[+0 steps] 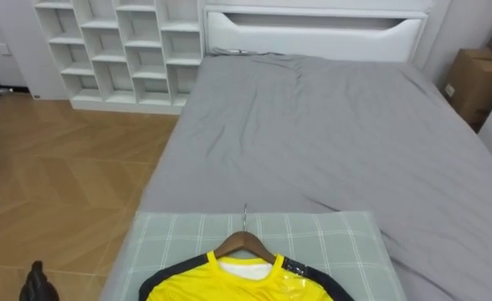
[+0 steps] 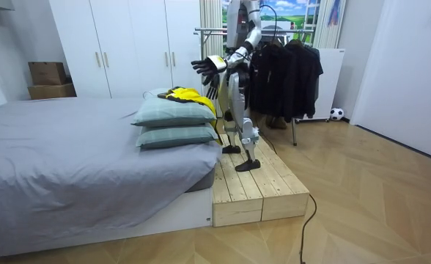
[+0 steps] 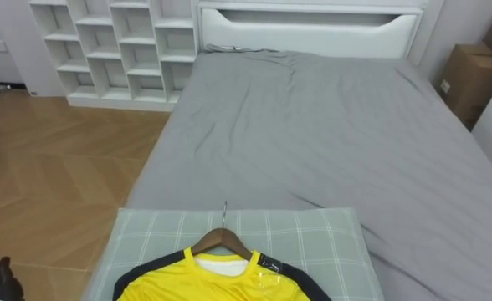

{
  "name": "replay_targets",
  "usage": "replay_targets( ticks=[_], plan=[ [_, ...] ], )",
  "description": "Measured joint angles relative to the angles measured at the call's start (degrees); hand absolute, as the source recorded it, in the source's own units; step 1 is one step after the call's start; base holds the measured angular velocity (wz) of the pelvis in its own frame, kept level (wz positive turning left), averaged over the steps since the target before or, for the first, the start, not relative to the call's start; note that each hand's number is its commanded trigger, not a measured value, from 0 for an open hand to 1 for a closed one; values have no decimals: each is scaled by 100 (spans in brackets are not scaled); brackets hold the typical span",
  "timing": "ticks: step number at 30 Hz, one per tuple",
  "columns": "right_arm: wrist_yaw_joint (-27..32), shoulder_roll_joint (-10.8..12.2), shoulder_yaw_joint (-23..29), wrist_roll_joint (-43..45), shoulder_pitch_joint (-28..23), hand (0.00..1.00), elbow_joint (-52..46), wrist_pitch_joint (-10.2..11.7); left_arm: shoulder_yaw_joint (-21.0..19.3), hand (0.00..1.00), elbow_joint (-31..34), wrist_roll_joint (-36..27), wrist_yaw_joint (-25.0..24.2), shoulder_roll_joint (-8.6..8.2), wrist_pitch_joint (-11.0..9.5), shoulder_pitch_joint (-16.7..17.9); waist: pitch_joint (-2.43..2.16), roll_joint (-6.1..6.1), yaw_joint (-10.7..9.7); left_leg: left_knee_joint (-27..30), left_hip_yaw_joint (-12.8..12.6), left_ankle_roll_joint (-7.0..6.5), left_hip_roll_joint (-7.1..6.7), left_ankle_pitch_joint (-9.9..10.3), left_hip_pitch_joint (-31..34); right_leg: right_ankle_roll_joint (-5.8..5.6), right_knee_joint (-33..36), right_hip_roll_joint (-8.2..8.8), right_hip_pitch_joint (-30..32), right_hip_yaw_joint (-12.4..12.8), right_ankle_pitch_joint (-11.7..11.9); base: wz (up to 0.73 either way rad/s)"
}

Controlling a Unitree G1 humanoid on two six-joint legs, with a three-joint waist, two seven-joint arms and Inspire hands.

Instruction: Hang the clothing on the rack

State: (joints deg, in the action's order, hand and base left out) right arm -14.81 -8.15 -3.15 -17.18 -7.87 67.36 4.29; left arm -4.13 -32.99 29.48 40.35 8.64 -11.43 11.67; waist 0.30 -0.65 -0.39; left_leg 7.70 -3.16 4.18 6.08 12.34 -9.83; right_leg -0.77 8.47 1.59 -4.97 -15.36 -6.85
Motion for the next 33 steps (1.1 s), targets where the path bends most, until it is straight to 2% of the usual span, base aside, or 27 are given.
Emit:
replay_targets(
  ticks=[8, 12, 17, 21, 33],
  plan=[
    [-33, -4, 75, -10, -9, 0, -6, 0, -7, 0, 274, 169, -9, 4, 0, -32, -11, -51, -112, 6, 2, -1, 2, -1, 15, 7, -45, -5, -15, -31, 7, 0],
    [-31, -4, 110, 3, -2, 0, -6, 0, -5, 0, 287, 296, -10, 6, 0, -93, -23, -36, -127, 4, 2, -1, 1, -1, 17, 7, -53, -6, -14, -19, 7, 0],
    [-18, -5, 107, -38, -16, 0, -42, 2, 7, 0, 469, 800, -12, 15, 4, -109, -17, -35, -117, 4, -62, 0, 0, 0, 8, 6, -63, -16, 4, 75, 8, -5],
    [7, -6, 109, -32, -19, 0, -55, 5, 36, 0, 494, 1080, -11, 40, 4, -166, -12, -43, -187, 0, -114, 0, -1, 0, 3, 2, -69, -18, 12, 105, 12, -5],
    [98, -6, 119, -2, -18, 0, -71, 10, 92, 0, 494, 1396, -6, 108, 4, -190, -11, -40, -240, -17, -152, 0, -1, 0, -40, 1, -69, -26, 14, 161, 14, -1]
  ],
)
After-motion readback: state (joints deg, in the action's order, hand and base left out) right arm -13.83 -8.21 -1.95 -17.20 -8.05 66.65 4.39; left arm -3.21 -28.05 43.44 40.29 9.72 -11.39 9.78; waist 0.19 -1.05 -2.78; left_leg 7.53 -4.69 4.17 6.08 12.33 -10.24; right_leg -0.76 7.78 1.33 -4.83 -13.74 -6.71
